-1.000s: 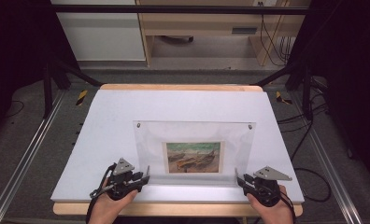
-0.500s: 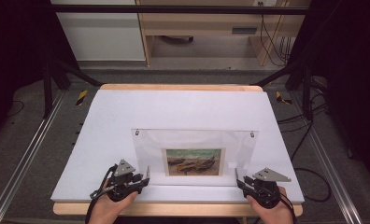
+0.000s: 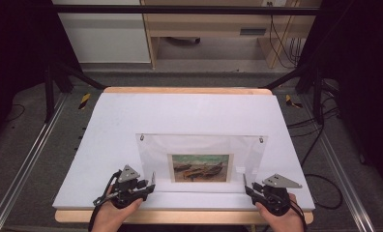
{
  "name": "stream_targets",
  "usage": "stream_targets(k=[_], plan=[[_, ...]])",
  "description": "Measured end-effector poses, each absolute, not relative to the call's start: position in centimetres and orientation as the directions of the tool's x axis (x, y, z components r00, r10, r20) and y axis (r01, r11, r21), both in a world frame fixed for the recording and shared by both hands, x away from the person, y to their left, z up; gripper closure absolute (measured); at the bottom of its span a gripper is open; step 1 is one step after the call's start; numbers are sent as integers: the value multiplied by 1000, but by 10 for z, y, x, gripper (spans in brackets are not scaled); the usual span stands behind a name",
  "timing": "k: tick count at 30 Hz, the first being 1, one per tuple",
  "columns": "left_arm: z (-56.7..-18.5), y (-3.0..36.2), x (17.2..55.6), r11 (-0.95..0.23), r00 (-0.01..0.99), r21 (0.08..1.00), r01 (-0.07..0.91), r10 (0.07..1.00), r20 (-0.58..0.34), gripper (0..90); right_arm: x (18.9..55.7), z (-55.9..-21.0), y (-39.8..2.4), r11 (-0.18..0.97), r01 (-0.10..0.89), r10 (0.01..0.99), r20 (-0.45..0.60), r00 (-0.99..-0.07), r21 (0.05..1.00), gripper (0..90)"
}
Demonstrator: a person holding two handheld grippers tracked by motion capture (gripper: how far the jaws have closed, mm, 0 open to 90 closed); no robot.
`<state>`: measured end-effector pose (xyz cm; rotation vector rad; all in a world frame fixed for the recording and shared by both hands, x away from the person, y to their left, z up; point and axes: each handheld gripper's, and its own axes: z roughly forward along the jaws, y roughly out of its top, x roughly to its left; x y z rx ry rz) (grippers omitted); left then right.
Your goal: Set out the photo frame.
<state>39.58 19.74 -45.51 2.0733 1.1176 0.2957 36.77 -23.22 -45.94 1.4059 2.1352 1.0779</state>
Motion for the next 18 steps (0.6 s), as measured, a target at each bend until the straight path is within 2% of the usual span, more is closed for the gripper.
stream_targets(k=[4, 5, 10, 18], plan=[[-454, 198, 396, -334, 593, 713, 617, 793, -142, 560, 368, -459, -232, 206, 612, 893, 110, -437, 764, 624], [-454, 198, 395, -331, 590, 716, 615, 795, -140, 509, 367, -458, -231, 204, 603, 891, 109, -441, 771, 561], [-452, 200, 396, -323, 595, 728, 605, 791, -144, 383, 366, -456, -232, 224, 584, 899, 66, -433, 780, 389], [-449, 201, 390, -339, 607, 735, 587, 785, -123, 279, 359, -453, -237, 229, 556, 911, 25, -411, 799, 297]])
